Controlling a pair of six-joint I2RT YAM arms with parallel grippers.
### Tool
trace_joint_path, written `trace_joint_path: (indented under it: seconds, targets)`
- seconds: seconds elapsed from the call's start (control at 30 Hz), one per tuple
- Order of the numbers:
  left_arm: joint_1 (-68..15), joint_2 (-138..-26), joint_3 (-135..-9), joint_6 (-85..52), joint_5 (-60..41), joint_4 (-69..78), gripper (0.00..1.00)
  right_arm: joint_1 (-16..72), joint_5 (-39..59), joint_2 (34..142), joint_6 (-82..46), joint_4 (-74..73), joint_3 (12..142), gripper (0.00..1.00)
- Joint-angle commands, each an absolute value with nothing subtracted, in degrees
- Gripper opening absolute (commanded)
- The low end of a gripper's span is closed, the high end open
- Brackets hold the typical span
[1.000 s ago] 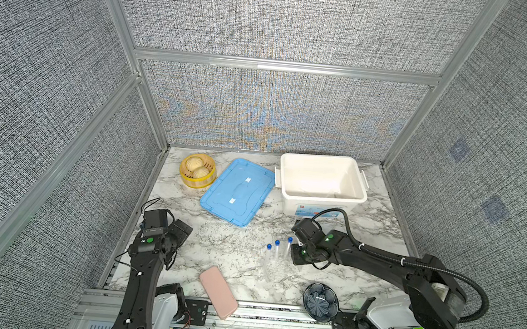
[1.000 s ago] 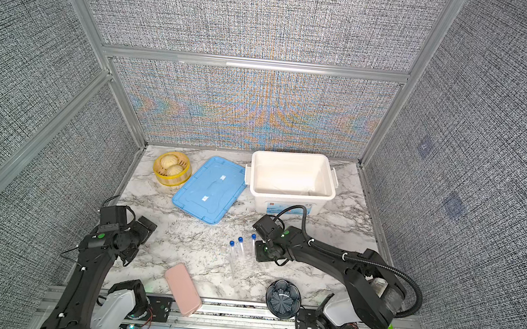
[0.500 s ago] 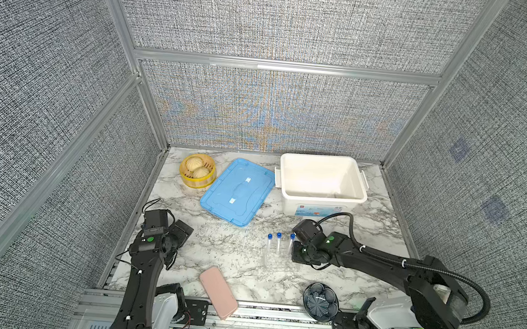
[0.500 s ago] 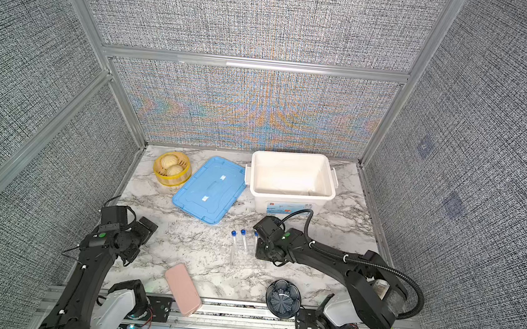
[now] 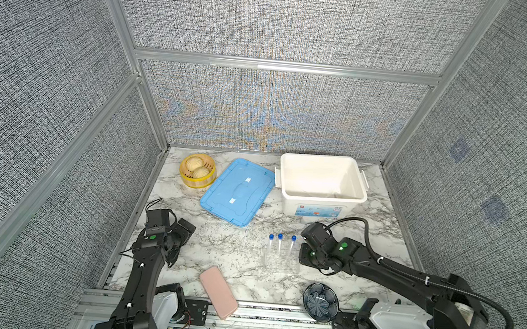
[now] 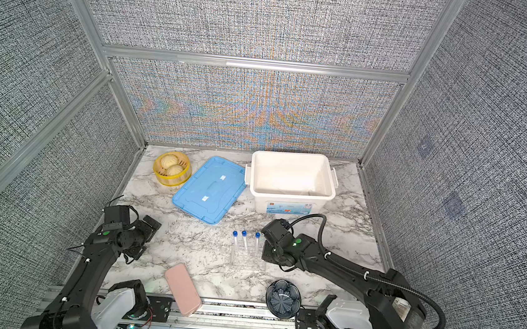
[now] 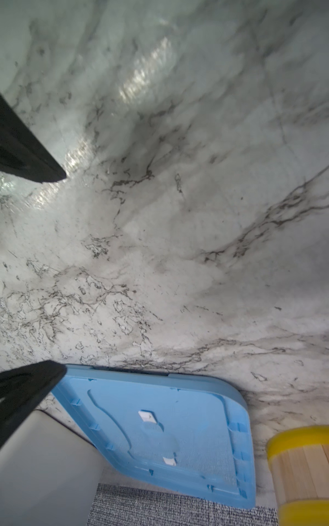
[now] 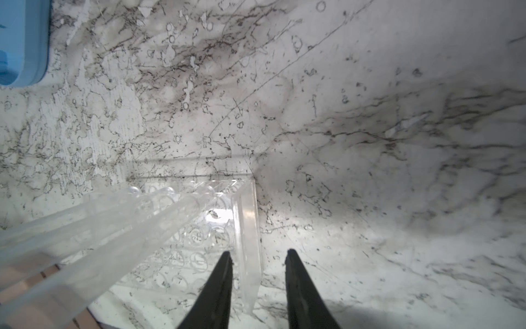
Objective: Organize the chemistry lab equipment
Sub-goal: 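Release the clear rack and raise the right gripper above the tubes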
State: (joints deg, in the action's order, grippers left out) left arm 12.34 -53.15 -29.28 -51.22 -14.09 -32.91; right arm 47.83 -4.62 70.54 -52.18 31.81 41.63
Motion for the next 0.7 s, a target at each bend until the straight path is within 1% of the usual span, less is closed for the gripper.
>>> trace_joint_path:
  seconds: [0.0,0.07,0.17,0.23,0.3,0.37,0.47,0.53,0.67]
  targets:
    - [12.35,-53.55,-29.93,-49.17,-15.56,-30.17,0.99,47.64,-8.36,68.15,-47.69,37.48,43.41,0.34]
    - [12.31,-53.61,-29.09,-48.75,-16.80,-27.27,0.99,47.36,-9.82,66.38,-42.52,39.18,45.05,0.37]
    - [12.29,-53.48,-26.91,-47.38,-18.95,-19.97,0.98,46.74,-12.60,63.90,-34.40,41.27,48.85,0.39]
    - [12.01,-53.40,-26.25,-44.87,-17.49,-16.34,0.97,46.32,-12.67,62.20,-28.82,42.26,52.41,0.40]
    - [11.87,-52.81,-25.30,-42.35,-15.47,-13.10,0.97,45.93,-11.02,61.06,-24.53,42.17,55.78,0.44]
    - [11.78,-51.45,-23.82,-39.73,-14.06,-10.05,0.97,45.88,-6.24,61.03,-19.94,40.13,58.94,0.52]
    - [11.78,-47.58,-19.62,-37.92,-13.62,-4.81,0.96,45.93,-1.38,64.72,-14.50,41.60,64.70,0.58]
    - [11.78,-45.01,-16.50,-36.19,-13.68,-1.14,0.96,45.88,-0.96,68.97,-12.06,44.75,69.19,0.58]
    - [11.73,-41.23,-14.31,-36.04,-13.85,-0.19,0.96,45.97,6.01,77.42,-9.32,49.05,76.73,0.60]
